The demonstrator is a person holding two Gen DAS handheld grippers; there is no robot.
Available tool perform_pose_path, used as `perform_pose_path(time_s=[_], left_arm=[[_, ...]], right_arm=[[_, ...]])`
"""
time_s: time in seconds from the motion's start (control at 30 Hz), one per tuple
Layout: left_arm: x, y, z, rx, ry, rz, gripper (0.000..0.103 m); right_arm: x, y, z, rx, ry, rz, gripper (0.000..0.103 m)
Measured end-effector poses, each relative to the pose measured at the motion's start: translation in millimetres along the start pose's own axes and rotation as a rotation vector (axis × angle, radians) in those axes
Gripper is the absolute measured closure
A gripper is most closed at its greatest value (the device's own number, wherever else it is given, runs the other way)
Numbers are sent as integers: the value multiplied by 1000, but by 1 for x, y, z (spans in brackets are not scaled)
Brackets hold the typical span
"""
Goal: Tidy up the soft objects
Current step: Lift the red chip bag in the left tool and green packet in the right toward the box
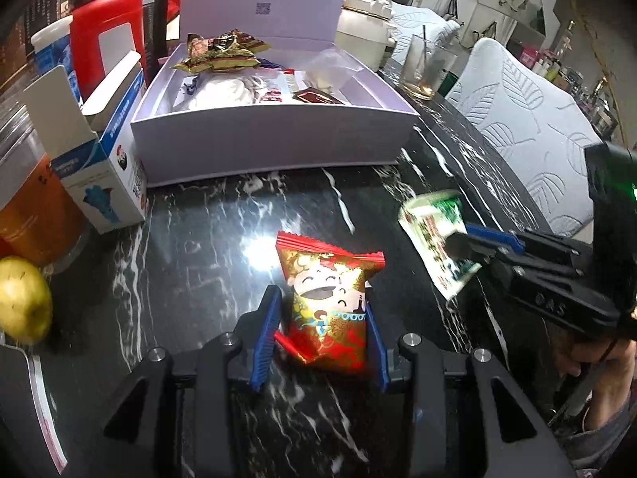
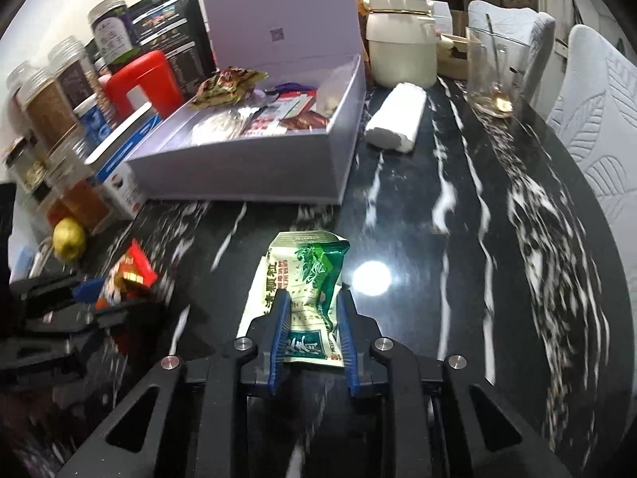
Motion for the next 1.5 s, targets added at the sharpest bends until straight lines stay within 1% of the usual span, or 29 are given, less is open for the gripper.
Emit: perform_pose_path(time_s=[0.17,0.27,0.37,0.43,0.47,0.5,0.53,0.57,0.6,0.77,0.8,0.83,0.87,0.9,0.93,0.97,1.0,1.03,1.1,1.13,1.33,1.5], left_arm=[[-13,10,6,3,11,-26,63],[-23,15,8,11,42,-37,63],[-32,18,10,13,59,-54,63],[-35,18,10,13,67,-58,63],[-36,18,11,14,74,-58,63],[-35,18,10,15,78,-58,63],[-35,17,10,16,78,-57,63],[-33,16,11,15,79,-55,63],[-31,15,11,13,78,-52,63],[-20,12,13,4,63,-38,63],[-18,12,13,4,62,-32,63],[-16,12,14,4,59,-26,63],[-14,13,14,2,54,-23,63],[-13,14,15,0,49,-23,63],[-12,14,16,0,47,-22,63],[-11,15,16,2,46,-21,63],[-10,16,15,5,47,-19,63],[-10,17,15,9,49,-19,63],[-10,19,15,11,50,-22,63],[-10,19,15,12,50,-24,63],[-13,19,18,3,55,-39,63],[-13,19,20,-1,57,-38,63]], right_arm=[[-3,29,23,5,6,-1,79],[-4,43,35,12,21,-7,79],[-6,56,45,29,20,-35,79],[-7,62,50,38,40,-58,77],[-8,64,51,41,54,-65,74],[-7,65,53,34,62,-67,59],[-6,66,53,27,80,-71,29],[-5,67,51,30,96,-71,18],[-2,68,49,39,101,-69,13],[5,65,42,35,131,-50,13],[6,64,40,32,146,-48,13],[6,64,39,29,161,-43,19],[5,63,38,27,202,-25,27],[5,63,39,19,240,-6,43],[2,61,40,15,240,-29,52],[0,61,41,19,237,-36,55],[-2,61,41,20,231,-36,59],[-3,60,42,17,227,-43,67],[-4,60,43,14,216,-52,70],[-4,60,43,12,212,-52,74],[-3,60,50,-16,183,-95,79],[-2,61,53,-29,155,-123,80]])
Point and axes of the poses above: each gripper's, at about its wrist camera, not at the fingertips, and z roughly against the way its jaws point, x to its left, y to its underside, the point moved 7 cm from there along -z, roughly the way its jaws point
